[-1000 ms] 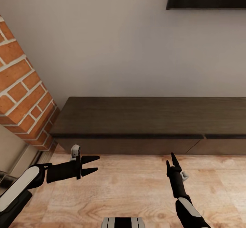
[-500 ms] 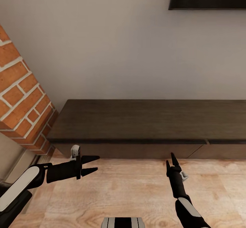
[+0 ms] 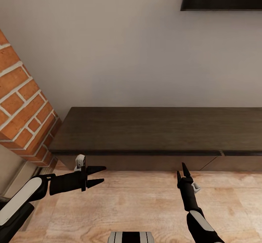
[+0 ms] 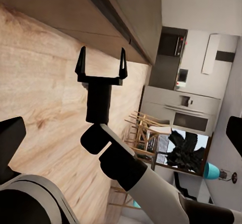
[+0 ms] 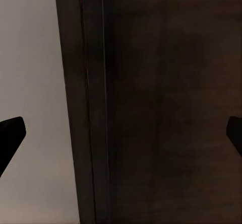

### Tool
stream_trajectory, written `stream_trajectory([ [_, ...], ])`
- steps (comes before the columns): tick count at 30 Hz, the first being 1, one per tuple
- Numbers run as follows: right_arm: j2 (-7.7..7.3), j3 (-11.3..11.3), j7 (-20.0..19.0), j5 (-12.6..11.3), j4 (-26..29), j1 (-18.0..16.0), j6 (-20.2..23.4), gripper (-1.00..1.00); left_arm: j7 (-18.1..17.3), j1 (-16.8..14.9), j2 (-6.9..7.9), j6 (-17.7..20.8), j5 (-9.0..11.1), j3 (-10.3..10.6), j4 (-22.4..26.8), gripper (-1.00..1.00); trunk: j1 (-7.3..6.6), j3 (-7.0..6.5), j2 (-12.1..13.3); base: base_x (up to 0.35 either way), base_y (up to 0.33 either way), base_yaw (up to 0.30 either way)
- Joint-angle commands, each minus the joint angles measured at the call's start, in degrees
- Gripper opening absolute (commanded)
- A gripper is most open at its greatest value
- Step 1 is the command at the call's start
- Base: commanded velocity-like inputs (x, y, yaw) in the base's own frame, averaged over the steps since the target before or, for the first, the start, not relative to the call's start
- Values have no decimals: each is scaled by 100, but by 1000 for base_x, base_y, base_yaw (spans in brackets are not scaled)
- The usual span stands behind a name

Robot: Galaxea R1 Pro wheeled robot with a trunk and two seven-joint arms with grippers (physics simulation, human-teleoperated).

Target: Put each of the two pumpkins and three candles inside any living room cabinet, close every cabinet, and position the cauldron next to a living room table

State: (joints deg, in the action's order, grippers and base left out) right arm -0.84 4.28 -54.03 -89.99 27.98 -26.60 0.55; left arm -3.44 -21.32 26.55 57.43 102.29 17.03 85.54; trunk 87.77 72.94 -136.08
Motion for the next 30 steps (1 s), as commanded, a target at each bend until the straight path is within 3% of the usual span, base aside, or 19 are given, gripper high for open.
stream_trajectory([
  [1,-2,-15,-21,-45,-3,-3,6,100,-35,-4,3,5,-25,16,-2,100,-1,4,-1,8,0,0],
  [10,-3,-37,-83,-42,0,-3,7,100,-34,-4,0,-5,-50,467,10,100,-1,4,-1,1,0,0],
  [13,-3,-40,-102,-38,3,-3,6,100,-34,-4,-7,-11,-104,812,11,100,-1,4,-1,0,0,0],
  [16,-2,-41,-108,-37,5,-3,8,100,-34,-2,0,-12,-118,940,3,100,-1,4,-1,0,0,0],
  [22,-2,-41,-140,-34,5,-3,130,100,-35,2,3,-13,-129,989,-13,100,-1,4,-1,0,0,0],
  [30,-3,-41,-303,-30,5,-3,269,100,-38,-4,0,-13,-130,907,5,100,-1,4,-1,0,0,0],
])
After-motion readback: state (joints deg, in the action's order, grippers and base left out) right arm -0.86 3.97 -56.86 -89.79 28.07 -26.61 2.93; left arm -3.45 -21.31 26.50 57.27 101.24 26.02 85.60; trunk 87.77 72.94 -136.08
